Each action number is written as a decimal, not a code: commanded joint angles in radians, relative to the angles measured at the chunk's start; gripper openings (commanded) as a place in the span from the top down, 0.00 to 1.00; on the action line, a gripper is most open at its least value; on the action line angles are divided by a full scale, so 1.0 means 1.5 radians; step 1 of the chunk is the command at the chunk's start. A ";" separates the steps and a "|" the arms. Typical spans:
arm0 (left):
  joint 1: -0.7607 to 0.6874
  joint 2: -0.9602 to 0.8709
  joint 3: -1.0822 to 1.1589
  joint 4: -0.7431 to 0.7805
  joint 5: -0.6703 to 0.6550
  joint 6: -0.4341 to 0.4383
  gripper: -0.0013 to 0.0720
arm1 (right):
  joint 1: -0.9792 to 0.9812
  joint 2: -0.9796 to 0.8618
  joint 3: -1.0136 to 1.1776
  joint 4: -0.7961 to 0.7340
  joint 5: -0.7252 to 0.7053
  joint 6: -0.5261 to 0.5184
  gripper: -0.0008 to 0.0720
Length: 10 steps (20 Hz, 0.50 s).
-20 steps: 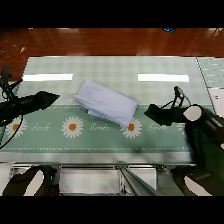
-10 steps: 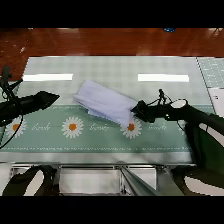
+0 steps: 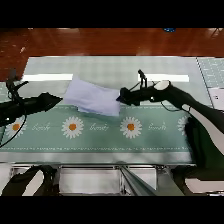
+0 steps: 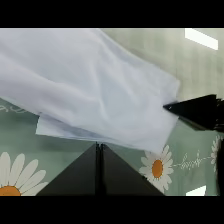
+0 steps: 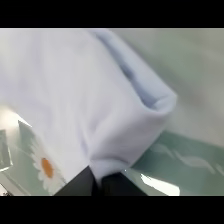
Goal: Fold the shirts.
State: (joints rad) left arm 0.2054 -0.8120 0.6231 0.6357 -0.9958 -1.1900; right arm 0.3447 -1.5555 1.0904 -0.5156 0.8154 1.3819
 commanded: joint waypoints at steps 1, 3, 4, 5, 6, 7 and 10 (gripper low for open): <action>0.000 -0.030 0.000 0.000 -0.014 0.001 0.95 | -0.006 -0.006 0.187 -0.158 0.083 0.095 0.96; 0.000 -0.042 0.000 0.000 -0.015 0.001 0.95 | -0.026 -0.006 0.313 -0.241 0.136 0.153 0.96; 0.000 -0.047 0.000 0.000 -0.015 0.001 0.95 | -0.038 -0.006 0.368 -0.270 0.162 0.177 0.96; 0.000 -0.050 0.000 0.000 -0.015 0.001 0.95 | -0.054 -0.006 0.422 -0.290 0.191 0.197 0.96; 0.000 -0.051 0.000 0.000 -0.015 0.001 0.95 | -0.072 -0.006 0.466 -0.298 0.218 0.209 0.96; 0.000 -0.052 0.000 0.000 -0.015 0.001 0.95 | -0.093 -0.006 0.509 -0.298 0.247 0.217 0.96; 0.000 -0.052 0.000 0.000 -0.020 0.001 0.95 | -0.166 0.006 0.594 -0.317 0.328 0.236 0.96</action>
State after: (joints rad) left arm 0.2058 -0.8845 0.6231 0.6357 -1.0180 -1.1892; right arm 0.1810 -1.5589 1.8339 -0.9222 1.1725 1.6752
